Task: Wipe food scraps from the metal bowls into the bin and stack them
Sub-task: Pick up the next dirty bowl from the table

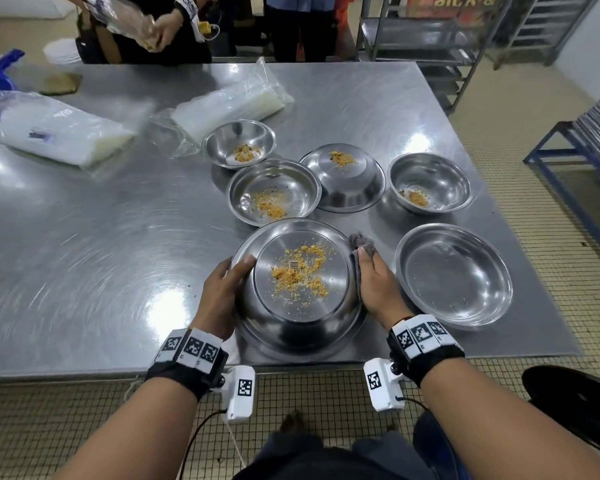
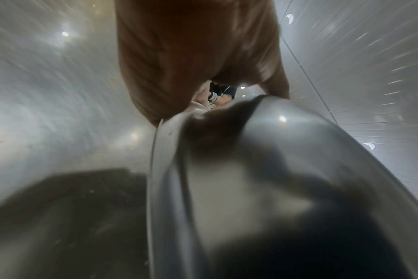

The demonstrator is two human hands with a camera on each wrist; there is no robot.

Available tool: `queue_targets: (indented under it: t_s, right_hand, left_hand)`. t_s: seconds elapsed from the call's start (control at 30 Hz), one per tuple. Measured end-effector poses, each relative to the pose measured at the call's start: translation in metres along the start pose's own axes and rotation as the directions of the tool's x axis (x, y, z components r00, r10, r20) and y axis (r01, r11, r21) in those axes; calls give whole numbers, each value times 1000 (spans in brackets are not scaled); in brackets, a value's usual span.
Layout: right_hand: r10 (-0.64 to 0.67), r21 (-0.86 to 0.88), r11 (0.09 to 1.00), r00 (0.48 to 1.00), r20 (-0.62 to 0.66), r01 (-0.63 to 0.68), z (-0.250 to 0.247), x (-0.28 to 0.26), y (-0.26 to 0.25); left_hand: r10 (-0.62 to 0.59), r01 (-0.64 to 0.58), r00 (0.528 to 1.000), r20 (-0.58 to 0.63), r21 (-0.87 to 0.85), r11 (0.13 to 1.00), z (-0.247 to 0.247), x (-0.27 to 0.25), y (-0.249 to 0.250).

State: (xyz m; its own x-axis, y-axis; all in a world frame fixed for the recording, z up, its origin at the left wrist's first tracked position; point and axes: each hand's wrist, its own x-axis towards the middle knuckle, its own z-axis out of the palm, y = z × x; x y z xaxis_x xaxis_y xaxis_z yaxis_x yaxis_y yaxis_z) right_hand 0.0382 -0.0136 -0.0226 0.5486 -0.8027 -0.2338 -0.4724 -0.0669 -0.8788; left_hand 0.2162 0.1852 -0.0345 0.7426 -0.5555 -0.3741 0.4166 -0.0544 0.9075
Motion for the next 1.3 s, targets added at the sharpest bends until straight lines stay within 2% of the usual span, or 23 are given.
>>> queue_targets:
  t_s: [0.23,0.4,0.57,0.77,0.93,1.07,1.2,1.3]
  right_hand:
    - [1,57,998,995,-102,4,-41,-13,-2]
    - [30,104,995,979,-202,-9,-89,-30,2]
    - [4,71,997,940,-341,21,-144,-49,23]
    - [55,80,997,885,-462,-20,-213,-87,78]
    - [138,147,987,845,-517,-72,-270,-136,137]
    - [223,203,970,839,-496,-138,-314,-179,182]
    - [223,196,970,847,-482,-144,-349,-215,222]
    - [224,236,964,848,-481,-121,-366,-238,246]
  left_hand:
    - [56,-52,976,209,-24,998,30,9,12]
    - [89,-75,942,323,-57,996,79,9,17]
    - [52,-42,905,422,-34,999,140,-2,12]
    - [1,-18,870,493,30,999,220,-40,-11]
    - [-60,12,841,537,93,996,280,-91,-53]
    - [-117,55,812,572,125,991,324,-140,-92]
    - [-144,47,789,597,176,983,357,-172,-129]
    - [-170,58,803,572,208,976,374,-188,-152]
